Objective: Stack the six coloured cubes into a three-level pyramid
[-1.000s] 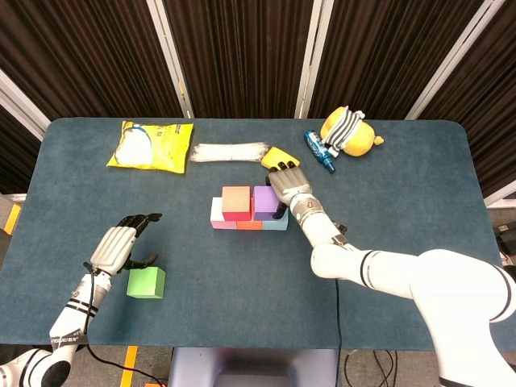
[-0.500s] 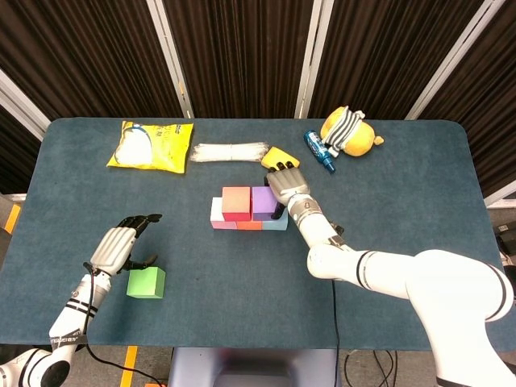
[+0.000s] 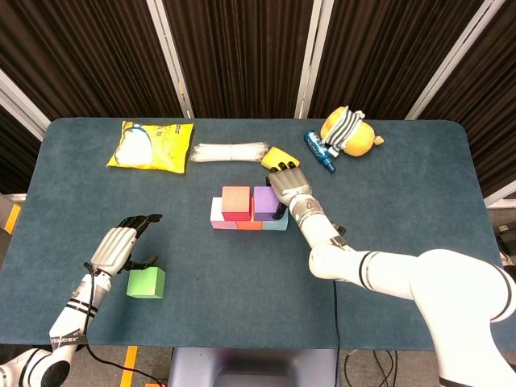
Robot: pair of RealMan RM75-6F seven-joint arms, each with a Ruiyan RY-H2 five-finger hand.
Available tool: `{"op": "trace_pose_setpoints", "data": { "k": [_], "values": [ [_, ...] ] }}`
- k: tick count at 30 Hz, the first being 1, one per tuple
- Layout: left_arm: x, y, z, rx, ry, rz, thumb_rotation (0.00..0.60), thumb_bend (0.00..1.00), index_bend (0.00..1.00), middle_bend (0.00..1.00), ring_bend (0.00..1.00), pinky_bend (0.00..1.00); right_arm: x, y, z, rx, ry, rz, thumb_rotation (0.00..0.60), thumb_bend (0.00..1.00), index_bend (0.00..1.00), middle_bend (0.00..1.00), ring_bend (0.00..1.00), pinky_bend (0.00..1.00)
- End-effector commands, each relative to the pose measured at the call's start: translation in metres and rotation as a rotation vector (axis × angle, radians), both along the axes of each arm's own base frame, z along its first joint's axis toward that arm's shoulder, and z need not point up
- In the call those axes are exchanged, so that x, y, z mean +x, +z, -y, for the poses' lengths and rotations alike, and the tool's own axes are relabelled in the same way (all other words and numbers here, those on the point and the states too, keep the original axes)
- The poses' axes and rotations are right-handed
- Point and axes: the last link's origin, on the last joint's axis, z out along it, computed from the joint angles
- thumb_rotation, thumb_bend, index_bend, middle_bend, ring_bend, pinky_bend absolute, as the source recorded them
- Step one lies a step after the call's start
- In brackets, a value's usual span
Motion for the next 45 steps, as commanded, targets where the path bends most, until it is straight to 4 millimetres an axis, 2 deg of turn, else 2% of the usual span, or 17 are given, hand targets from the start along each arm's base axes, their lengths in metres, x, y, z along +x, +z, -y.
{"op": "trace_pose_setpoints", "data": {
  "k": [1, 12, 18, 23, 29, 33, 38, 41, 45],
  "values": [
    [0.000, 0.000, 0.000, -0.001, 0.002, -0.001, 0.600, 0.30, 0.14, 0.18, 0.15, 0.16, 0.000, -0.001, 0.000, 0.003, 0.000, 0.000, 0.599, 0.27, 0.47, 0.22, 0.08, 0.14],
    [-0.002, -0.001, -0.001, -0.004, 0.008, 0.001, 0.600, 0.30, 0.14, 0.18, 0.15, 0.16, 0.001, -0.005, 0.000, 0.006, 0.000, -0.011, 0.600, 0.27, 0.44, 0.22, 0.08, 0.13],
    [-0.002, -0.001, 0.000, -0.004, 0.004, 0.002, 0.600, 0.30, 0.14, 0.18, 0.15, 0.16, 0.001, -0.005, -0.002, 0.008, 0.002, -0.011, 0.600, 0.27, 0.30, 0.21, 0.08, 0.12],
    [-0.001, -0.001, 0.000, -0.005, 0.001, 0.001, 0.600, 0.30, 0.14, 0.18, 0.15, 0.16, 0.000, -0.005, -0.004, 0.012, 0.002, -0.008, 0.600, 0.27, 0.25, 0.20, 0.07, 0.11],
    [0.001, 0.001, -0.005, -0.005, -0.010, -0.008, 0.600, 0.30, 0.14, 0.18, 0.15, 0.16, -0.002, 0.009, -0.009, 0.009, -0.009, 0.039, 0.600, 0.27, 0.05, 0.14, 0.03, 0.10],
    [0.002, 0.003, -0.010, 0.001, -0.020, -0.004, 0.600, 0.30, 0.14, 0.18, 0.15, 0.16, -0.012, 0.031, -0.013, -0.015, -0.030, 0.098, 0.600, 0.27, 0.02, 0.12, 0.01, 0.09],
    [0.006, 0.005, -0.015, -0.013, -0.040, 0.015, 0.600, 0.30, 0.17, 0.19, 0.15, 0.16, -0.036, 0.058, -0.016, -0.059, -0.065, 0.151, 0.600, 0.27, 0.02, 0.12, 0.00, 0.09],
    [0.010, 0.001, -0.020, -0.037, -0.070, 0.014, 0.600, 0.30, 0.20, 0.19, 0.15, 0.15, -0.049, 0.062, -0.016, -0.063, -0.096, 0.180, 0.600, 0.27, 0.02, 0.11, 0.00, 0.09],
    [0.019, -0.007, -0.031, -0.078, -0.115, -0.012, 0.600, 0.30, 0.21, 0.17, 0.13, 0.11, -0.060, 0.057, -0.011, -0.051, -0.138, 0.222, 0.600, 0.27, 0.02, 0.10, 0.00, 0.09]
  ]
}}
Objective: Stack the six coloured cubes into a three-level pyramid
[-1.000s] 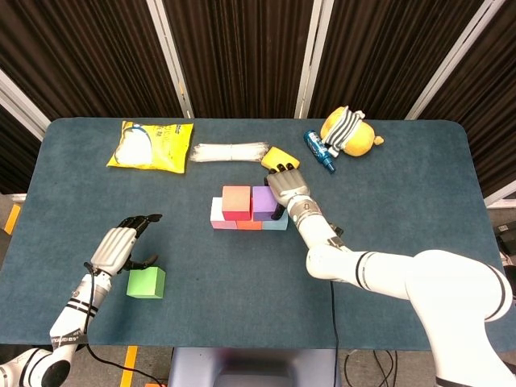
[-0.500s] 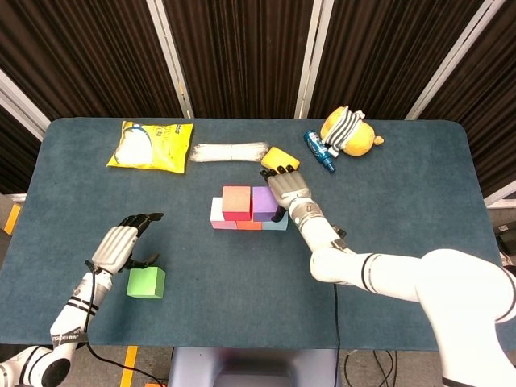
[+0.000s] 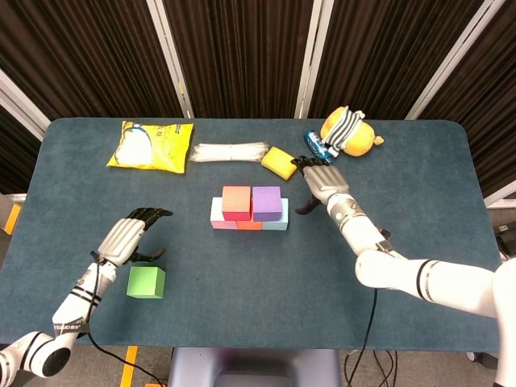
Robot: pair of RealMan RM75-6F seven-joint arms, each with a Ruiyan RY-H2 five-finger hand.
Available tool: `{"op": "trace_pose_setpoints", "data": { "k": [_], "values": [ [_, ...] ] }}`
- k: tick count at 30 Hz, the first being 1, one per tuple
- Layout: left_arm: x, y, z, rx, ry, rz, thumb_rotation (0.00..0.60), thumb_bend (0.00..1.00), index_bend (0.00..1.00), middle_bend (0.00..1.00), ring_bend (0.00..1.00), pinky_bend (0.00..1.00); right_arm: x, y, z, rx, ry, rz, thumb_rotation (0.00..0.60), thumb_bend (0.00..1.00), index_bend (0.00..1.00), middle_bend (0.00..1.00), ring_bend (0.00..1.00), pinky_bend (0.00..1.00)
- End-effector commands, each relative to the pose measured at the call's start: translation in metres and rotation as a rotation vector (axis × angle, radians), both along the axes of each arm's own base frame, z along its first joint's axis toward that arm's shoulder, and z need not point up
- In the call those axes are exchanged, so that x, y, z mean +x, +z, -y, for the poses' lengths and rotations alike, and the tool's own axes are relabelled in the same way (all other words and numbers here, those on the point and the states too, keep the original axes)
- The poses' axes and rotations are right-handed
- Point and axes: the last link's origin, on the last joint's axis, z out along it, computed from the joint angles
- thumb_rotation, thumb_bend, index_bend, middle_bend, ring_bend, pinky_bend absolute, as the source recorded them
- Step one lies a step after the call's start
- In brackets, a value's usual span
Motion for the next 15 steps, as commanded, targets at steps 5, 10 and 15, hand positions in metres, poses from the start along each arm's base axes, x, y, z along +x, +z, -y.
{"op": "trace_pose_setpoints", "data": {
  "k": [5, 10, 15],
  "values": [
    [0.012, -0.011, -0.018, -0.050, -0.053, -0.044, 0.600, 0.30, 0.20, 0.08, 0.03, 0.03, -0.010, -0.009, 0.011, 0.013, -0.043, 0.056, 0.600, 0.27, 0.02, 0.08, 0.00, 0.09],
    [0.030, -0.025, -0.038, -0.096, -0.095, -0.102, 0.600, 0.30, 0.17, 0.00, 0.00, 0.00, -0.007, -0.024, 0.028, 0.005, -0.065, 0.081, 0.600, 0.27, 0.02, 0.07, 0.00, 0.08],
    [0.044, -0.036, -0.048, -0.121, -0.122, -0.131, 0.600, 0.30, 0.16, 0.00, 0.00, 0.00, -0.004, -0.036, 0.039, 0.006, -0.084, 0.094, 0.600, 0.27, 0.02, 0.07, 0.00, 0.06]
  ]
}}
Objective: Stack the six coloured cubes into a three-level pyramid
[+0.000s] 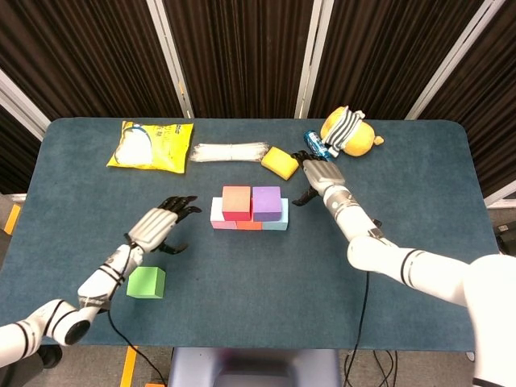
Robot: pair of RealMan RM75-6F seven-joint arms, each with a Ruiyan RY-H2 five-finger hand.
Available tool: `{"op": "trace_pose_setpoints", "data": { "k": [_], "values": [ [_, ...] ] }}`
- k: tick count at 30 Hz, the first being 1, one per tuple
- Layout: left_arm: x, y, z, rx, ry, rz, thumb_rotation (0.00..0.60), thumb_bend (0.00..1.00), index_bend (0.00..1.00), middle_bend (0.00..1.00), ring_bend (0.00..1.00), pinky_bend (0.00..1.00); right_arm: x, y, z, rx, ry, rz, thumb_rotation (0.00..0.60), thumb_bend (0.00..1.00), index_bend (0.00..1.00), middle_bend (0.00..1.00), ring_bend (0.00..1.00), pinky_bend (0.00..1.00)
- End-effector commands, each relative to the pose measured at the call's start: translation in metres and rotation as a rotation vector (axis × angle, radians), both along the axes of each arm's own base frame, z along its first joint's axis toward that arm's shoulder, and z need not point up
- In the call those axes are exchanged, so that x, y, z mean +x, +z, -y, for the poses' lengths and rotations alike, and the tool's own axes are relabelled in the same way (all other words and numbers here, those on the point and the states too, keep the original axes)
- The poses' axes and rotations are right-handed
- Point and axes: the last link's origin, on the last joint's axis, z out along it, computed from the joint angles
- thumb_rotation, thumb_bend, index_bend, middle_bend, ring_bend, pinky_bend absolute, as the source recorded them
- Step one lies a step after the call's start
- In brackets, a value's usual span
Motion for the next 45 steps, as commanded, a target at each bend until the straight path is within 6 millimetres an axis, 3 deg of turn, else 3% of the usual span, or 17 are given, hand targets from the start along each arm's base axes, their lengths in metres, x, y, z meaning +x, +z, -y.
{"op": "trace_pose_setpoints", "data": {
  "k": [1, 8, 45],
  "values": [
    [0.010, -0.007, -0.009, -0.008, -0.014, -0.017, 0.600, 0.30, 0.15, 0.00, 0.00, 0.00, 0.005, -0.014, 0.008, 0.011, -0.018, 0.024, 0.600, 0.27, 0.02, 0.07, 0.00, 0.06],
    [0.019, -0.015, -0.016, -0.012, -0.026, -0.042, 0.600, 0.30, 0.11, 0.00, 0.00, 0.00, 0.007, -0.022, 0.012, 0.017, -0.028, 0.032, 0.599, 0.27, 0.02, 0.07, 0.00, 0.06],
    [0.035, -0.036, -0.035, -0.053, -0.032, -0.079, 0.600, 0.30, 0.10, 0.00, 0.00, 0.00, 0.011, -0.034, 0.013, 0.014, -0.024, 0.015, 0.600, 0.27, 0.02, 0.07, 0.00, 0.04]
  ]
}}
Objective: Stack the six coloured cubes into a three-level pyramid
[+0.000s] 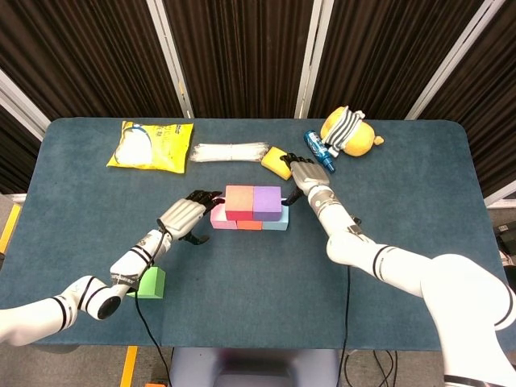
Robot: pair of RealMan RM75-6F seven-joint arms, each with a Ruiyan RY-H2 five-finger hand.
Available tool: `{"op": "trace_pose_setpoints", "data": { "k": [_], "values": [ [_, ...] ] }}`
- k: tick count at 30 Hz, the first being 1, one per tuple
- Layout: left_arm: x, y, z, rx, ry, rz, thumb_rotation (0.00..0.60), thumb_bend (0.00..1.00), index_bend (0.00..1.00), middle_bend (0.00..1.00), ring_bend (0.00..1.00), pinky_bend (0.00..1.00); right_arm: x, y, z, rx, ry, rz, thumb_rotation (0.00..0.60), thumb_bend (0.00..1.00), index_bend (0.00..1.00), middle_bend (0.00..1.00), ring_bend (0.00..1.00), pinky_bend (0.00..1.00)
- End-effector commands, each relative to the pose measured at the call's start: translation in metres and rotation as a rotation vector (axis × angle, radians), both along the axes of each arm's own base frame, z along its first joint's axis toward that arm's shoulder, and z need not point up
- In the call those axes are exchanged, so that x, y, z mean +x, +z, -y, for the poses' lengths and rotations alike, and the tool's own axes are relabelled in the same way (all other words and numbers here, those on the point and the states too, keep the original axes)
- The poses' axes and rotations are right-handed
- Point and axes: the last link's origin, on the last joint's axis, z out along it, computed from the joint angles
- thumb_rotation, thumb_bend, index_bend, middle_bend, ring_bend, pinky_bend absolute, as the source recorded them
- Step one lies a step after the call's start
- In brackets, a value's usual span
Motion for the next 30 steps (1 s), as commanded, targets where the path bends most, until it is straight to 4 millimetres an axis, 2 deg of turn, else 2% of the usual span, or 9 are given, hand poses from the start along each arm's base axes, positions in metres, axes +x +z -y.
{"op": "trace_pose_setpoints", "data": {
  "k": [1, 30],
  "values": [
    [-0.0009, -0.0008, 0.0001, -0.001, 0.002, -0.003, 0.600, 0.30, 0.10, 0.00, 0.00, 0.00, 0.0004, -0.0008, -0.0001, 0.002, 0.003, -0.003, 0.600, 0.27, 0.02, 0.07, 0.00, 0.04],
    [-0.0010, -0.0022, 0.0001, -0.005, 0.003, -0.007, 0.600, 0.30, 0.11, 0.00, 0.00, 0.00, 0.0020, 0.0000, -0.0020, 0.000, 0.000, -0.007, 0.600, 0.27, 0.02, 0.07, 0.00, 0.04]
  ]
}}
